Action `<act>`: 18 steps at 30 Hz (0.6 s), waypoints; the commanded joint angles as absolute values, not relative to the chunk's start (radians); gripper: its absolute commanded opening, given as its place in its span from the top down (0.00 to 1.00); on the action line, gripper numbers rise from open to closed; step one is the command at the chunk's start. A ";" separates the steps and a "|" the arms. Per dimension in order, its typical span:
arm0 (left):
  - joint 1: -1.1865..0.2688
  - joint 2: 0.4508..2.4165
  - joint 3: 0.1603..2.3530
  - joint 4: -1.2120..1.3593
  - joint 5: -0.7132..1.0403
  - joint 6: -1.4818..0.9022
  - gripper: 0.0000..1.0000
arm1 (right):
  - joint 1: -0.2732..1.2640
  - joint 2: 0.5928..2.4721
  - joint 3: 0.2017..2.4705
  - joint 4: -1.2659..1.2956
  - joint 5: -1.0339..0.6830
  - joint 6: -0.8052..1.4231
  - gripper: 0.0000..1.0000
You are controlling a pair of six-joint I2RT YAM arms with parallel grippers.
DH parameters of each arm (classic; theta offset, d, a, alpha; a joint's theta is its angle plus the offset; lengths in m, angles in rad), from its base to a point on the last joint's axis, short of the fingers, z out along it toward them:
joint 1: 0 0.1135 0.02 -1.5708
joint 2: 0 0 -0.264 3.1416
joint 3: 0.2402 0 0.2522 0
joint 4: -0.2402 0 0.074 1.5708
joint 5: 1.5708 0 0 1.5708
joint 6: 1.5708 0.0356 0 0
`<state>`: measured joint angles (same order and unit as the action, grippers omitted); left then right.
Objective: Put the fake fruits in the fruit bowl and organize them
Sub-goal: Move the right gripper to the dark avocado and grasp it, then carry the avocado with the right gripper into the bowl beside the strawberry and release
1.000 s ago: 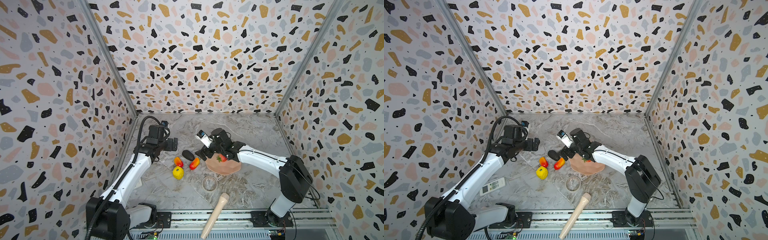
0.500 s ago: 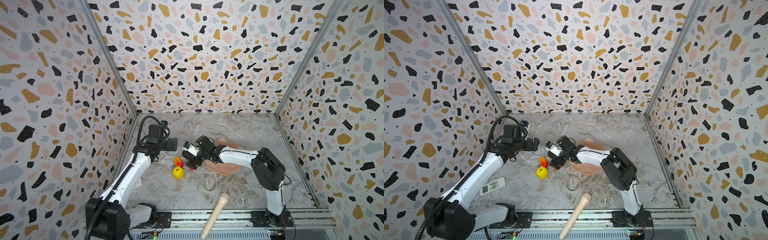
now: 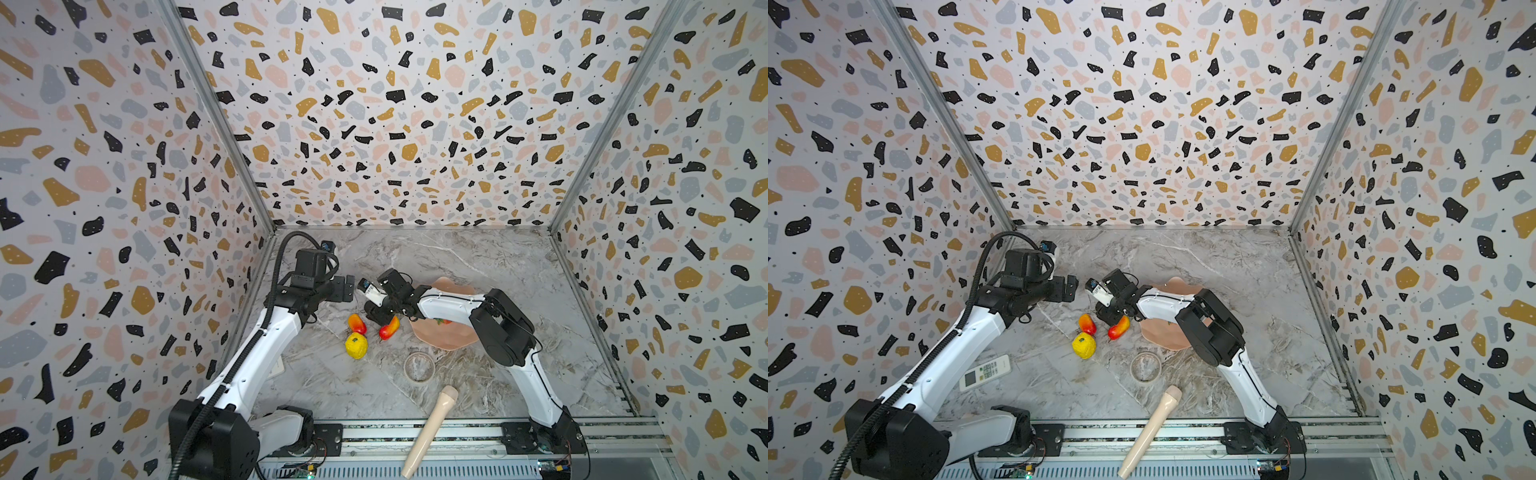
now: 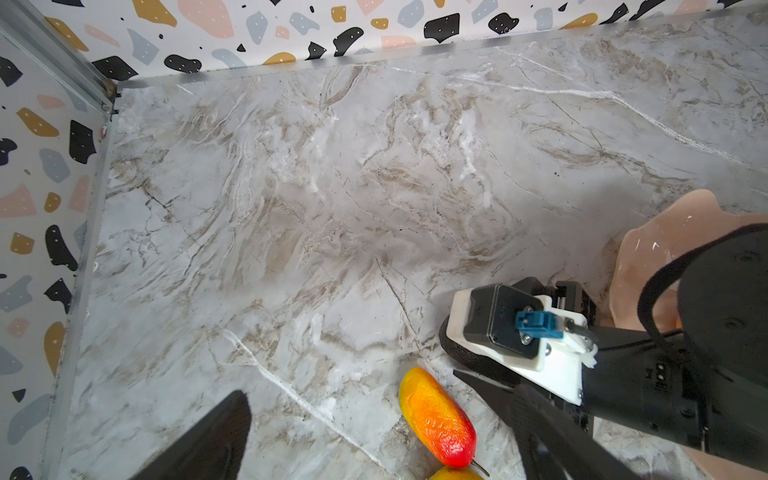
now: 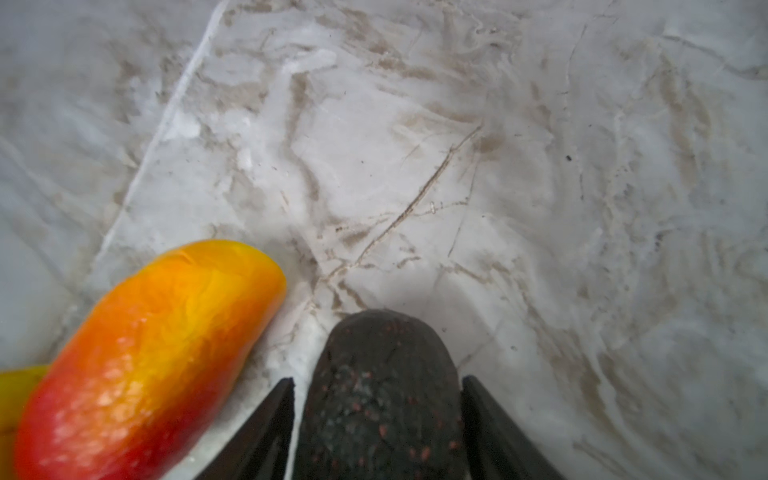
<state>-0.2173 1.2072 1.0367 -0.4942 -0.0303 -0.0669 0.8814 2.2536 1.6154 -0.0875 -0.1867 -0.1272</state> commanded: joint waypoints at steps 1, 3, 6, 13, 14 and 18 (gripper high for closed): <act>-0.221 1.195 1.052 -0.481 -0.017 -0.067 0.00 | 0.878 2.231 1.651 -0.117 -0.166 -0.117 0.55; -0.221 1.196 1.052 -0.477 -0.014 -0.067 0.00 | 0.878 2.216 1.645 -0.109 -0.164 -0.119 0.69; -0.222 1.196 1.052 -0.476 -0.014 -0.067 0.00 | 0.877 2.176 1.629 -0.096 -0.166 -0.123 0.74; -0.222 1.195 1.045 -0.463 -0.009 -0.066 0.00 | 0.842 1.956 1.505 -0.026 -0.204 -0.118 0.88; -0.222 1.195 1.043 -0.458 -0.008 -0.067 0.00 | 0.828 1.914 1.469 -0.009 -0.217 -0.111 0.89; -0.222 1.198 1.035 -0.450 -0.003 -0.067 0.00 | 0.761 1.752 1.329 0.028 -0.225 -0.094 0.94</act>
